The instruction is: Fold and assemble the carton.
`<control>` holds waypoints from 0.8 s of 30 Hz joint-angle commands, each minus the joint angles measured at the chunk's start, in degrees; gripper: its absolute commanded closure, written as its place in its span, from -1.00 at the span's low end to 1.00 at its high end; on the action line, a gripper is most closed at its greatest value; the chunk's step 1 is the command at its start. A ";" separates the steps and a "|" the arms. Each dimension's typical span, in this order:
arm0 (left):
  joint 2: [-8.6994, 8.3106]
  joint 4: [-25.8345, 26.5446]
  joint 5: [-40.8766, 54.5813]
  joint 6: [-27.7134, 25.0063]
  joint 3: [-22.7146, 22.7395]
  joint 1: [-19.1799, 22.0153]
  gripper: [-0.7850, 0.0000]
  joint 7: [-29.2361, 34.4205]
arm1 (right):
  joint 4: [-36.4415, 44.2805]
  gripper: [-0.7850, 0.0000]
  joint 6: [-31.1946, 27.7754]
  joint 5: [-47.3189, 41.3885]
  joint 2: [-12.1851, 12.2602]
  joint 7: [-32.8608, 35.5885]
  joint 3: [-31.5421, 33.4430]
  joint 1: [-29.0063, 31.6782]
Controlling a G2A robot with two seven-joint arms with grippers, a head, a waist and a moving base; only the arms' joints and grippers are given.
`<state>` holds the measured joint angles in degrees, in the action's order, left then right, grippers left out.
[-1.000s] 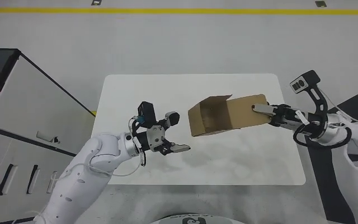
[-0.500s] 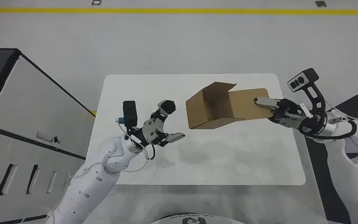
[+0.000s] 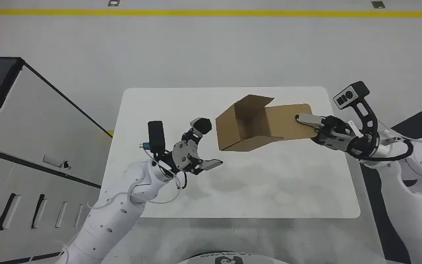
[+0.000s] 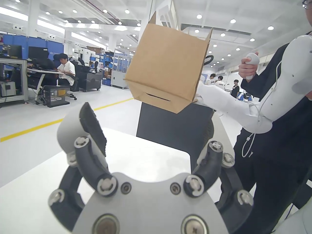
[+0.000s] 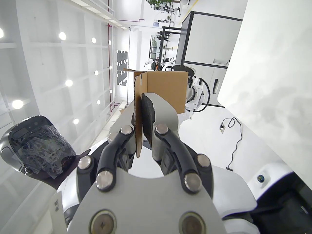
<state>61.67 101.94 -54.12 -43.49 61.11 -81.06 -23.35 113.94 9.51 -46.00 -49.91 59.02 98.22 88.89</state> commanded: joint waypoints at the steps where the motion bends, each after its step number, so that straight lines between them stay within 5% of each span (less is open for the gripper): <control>1: 0.28 -0.30 0.13 0.14 -0.64 0.43 -1.00 -0.82 | -0.09 1.00 -0.07 -0.54 -0.09 -0.32 -0.35 -0.04; 24: 3.93 -6.09 -3.42 2.02 -7.23 5.74 -1.00 -10.48 | 0.25 1.00 0.42 -2.44 -0.77 -2.42 -2.61 -0.50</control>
<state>65.51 96.10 -57.43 -41.65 54.00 -75.44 -33.79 114.16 9.94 -48.41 -50.66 56.61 95.68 88.41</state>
